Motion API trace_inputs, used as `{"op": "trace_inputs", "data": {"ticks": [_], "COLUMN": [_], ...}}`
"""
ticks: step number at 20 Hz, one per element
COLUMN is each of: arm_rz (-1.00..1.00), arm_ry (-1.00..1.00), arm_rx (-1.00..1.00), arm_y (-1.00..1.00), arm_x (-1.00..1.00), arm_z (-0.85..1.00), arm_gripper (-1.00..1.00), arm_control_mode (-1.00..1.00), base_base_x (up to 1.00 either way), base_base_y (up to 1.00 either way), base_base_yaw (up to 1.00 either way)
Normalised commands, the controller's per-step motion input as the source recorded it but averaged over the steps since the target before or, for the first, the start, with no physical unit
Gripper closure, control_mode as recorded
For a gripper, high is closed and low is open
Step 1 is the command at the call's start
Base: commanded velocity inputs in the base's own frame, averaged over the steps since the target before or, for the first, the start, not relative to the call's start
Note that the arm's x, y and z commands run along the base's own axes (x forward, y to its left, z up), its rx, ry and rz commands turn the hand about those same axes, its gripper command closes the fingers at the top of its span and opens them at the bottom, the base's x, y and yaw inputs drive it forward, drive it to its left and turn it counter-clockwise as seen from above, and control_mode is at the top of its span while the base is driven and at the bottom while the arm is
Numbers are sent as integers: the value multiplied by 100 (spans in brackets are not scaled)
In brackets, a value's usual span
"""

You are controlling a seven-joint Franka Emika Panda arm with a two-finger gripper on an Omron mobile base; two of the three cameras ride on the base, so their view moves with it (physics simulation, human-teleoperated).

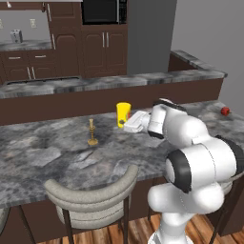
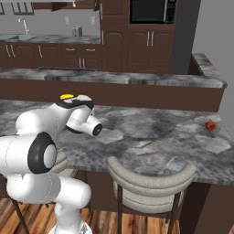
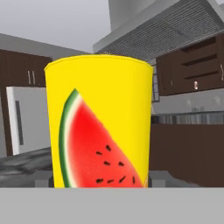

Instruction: Open the cabinet directly in front. Then move the liquor and the cup to the dining counter with the candle on it.

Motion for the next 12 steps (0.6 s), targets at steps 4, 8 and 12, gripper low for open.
{"op": "trace_inputs", "data": {"ticks": [4, 8, 12], "arm_rz": [0, 0, 0], "arm_ry": [0, 0, 0], "arm_rx": [0, 0, 0], "arm_y": [0, 0, 0], "arm_x": [44, 23, 16], "arm_z": [-33, -40, -33], "arm_gripper": [100, 100, 100], "arm_control_mode": [-100, -100, -100], "base_base_x": [0, 0, 0], "base_base_y": [0, 0, 0], "base_base_yaw": [0, 0, 0]}}
